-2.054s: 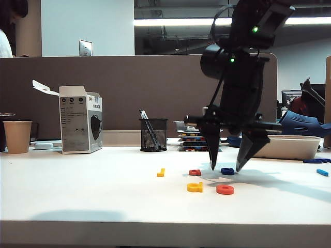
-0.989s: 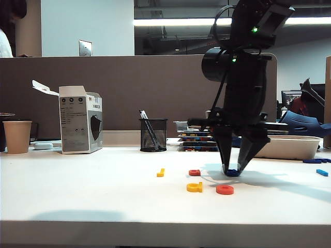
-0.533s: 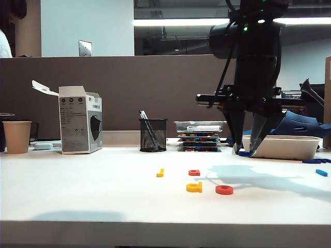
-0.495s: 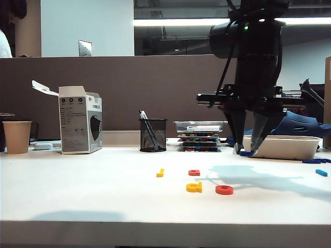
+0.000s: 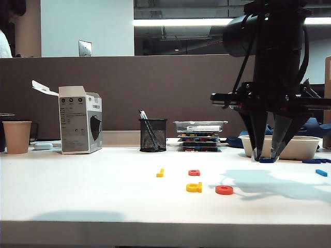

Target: Select the appropriate letters from the row of letter magnets placed on the table to arrange into the word "dog".

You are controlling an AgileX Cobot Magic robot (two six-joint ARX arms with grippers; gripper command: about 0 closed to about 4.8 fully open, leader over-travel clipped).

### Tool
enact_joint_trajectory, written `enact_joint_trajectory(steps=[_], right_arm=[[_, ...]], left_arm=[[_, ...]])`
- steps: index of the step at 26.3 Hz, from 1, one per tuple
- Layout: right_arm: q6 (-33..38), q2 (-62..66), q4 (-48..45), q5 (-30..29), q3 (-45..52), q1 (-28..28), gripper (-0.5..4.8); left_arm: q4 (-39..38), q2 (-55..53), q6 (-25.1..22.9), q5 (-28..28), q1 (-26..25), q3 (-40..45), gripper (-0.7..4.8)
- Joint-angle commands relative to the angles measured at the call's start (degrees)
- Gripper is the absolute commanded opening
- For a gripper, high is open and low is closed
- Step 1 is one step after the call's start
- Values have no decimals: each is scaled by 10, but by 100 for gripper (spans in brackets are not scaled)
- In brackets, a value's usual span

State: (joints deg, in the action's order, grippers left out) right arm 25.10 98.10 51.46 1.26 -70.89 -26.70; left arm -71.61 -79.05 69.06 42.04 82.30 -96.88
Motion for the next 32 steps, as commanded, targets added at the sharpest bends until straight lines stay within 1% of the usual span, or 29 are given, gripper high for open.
enact_joint_trajectory(steps=[1, 7, 17, 19, 23, 32], right_arm=[[6, -6, -13, -12, 13, -17, 105], [19, -6, -41, -14, 37, -51, 105], [19, -5, -82, -12, 71, -50, 105], [19, -5, -83, 4, 74, -50, 105], [19, -5, -80, 14, 77, -49, 105], [19, -5, -80, 4, 94, -49, 108]], left_arm=[[2, 1, 0, 4, 1, -1, -5], [1, 1, 0, 4, 1, -1, -5], [2, 1, 0, 4, 1, -1, -5], [1, 1, 0, 4, 1, -1, -5], [1, 1, 0, 4, 1, -1, -5], [1, 1, 0, 4, 1, -1, -5]])
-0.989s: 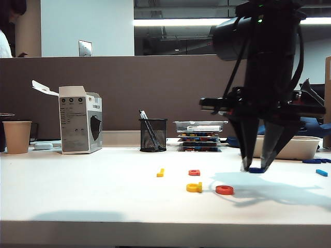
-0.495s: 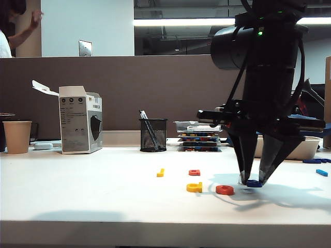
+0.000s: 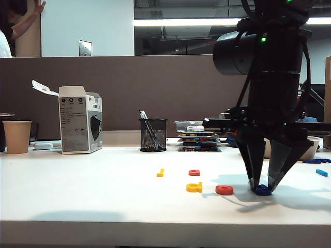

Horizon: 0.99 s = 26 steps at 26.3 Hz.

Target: Select the appropriate letters from the row of letter magnets placed on the table to arrange into the word "dog".

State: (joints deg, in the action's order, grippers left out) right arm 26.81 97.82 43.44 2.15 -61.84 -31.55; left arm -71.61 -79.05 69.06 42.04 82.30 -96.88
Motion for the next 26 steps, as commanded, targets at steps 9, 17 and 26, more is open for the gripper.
enact_joint_trajectory(steps=[9, 17, 26], right_arm=[[2, -3, -15, -9, 3, 0, 134], [2, -3, -12, -10, 3, 0, 164], [2, -40, -17, -10, 2, 0, 176]], left_arm=[[2, 1, 0, 4, 1, -1, -5], [1, 1, 0, 4, 1, -1, -5], [2, 1, 0, 4, 1, -1, -5]])
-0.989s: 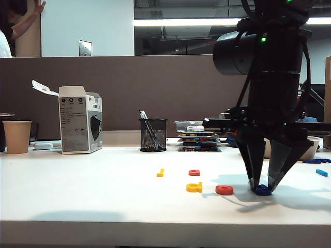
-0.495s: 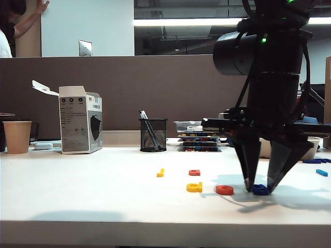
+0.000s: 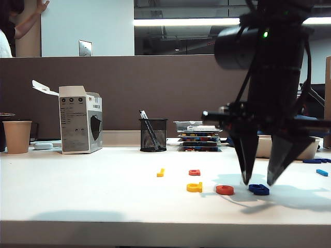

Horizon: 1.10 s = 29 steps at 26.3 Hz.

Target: Select the appropriate letters from the row of letter magnets placed on the table to arrange into the word "dog".

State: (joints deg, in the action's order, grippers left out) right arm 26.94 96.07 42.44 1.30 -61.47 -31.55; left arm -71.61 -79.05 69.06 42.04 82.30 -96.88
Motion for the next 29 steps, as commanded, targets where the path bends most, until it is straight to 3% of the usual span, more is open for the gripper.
enact_joint_trajectory(steps=[1, 9, 12, 16, 23, 27, 29], right_arm=[[1, -30, -7, -2, -2, 1, 176], [-20, -120, -3, 7, -2, 3, 173], [-27, -161, -2, 36, -2, 7, 165], [-70, -232, -2, 82, -2, 16, -5], [-106, -329, -3, 139, -2, 46, -6], [-124, -394, -3, 139, -1, 102, -6], [-141, -421, -2, 122, -1, 135, -6]], left_arm=[[1, 1, 0, 4, 1, -1, -5], [1, 1, 0, 4, 1, -1, -5], [1, 1, 0, 4, 1, -1, -5], [2, 1, 0, 4, 1, -1, -5], [30, 1, 0, 8, 0, -1, -5], [36, 1, -1, 12, 0, -1, -5], [56, 1, -31, 12, -6, -1, -5]])
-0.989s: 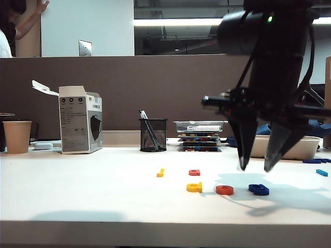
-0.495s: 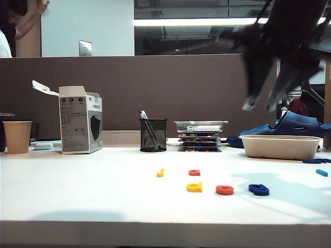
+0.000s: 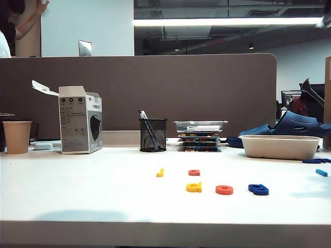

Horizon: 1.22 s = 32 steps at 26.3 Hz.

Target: Select the appropriate letters from the row of letter magnets placed on the table to arrange into the word "dog".

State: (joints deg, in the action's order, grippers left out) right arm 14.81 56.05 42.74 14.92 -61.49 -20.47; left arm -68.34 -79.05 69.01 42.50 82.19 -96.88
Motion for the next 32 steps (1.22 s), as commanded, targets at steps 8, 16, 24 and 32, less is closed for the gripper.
enact_joint_trajectory(steps=[8, 16, 24, 32], right_arm=[[-43, -76, 11, -35, 0, 90, -6], [-71, -124, 9, -35, 0, 131, -6], [-106, -169, -19, -89, 21, 218, -6], [-106, -241, -26, -151, 77, 286, -6]], left_arm=[[137, 9, -310, -120, -94, -23, -5], [205, 9, -499, -164, -281, -55, -5], [235, 30, -654, -209, -450, -56, -5], [226, 97, -699, -230, -600, -56, -5]])
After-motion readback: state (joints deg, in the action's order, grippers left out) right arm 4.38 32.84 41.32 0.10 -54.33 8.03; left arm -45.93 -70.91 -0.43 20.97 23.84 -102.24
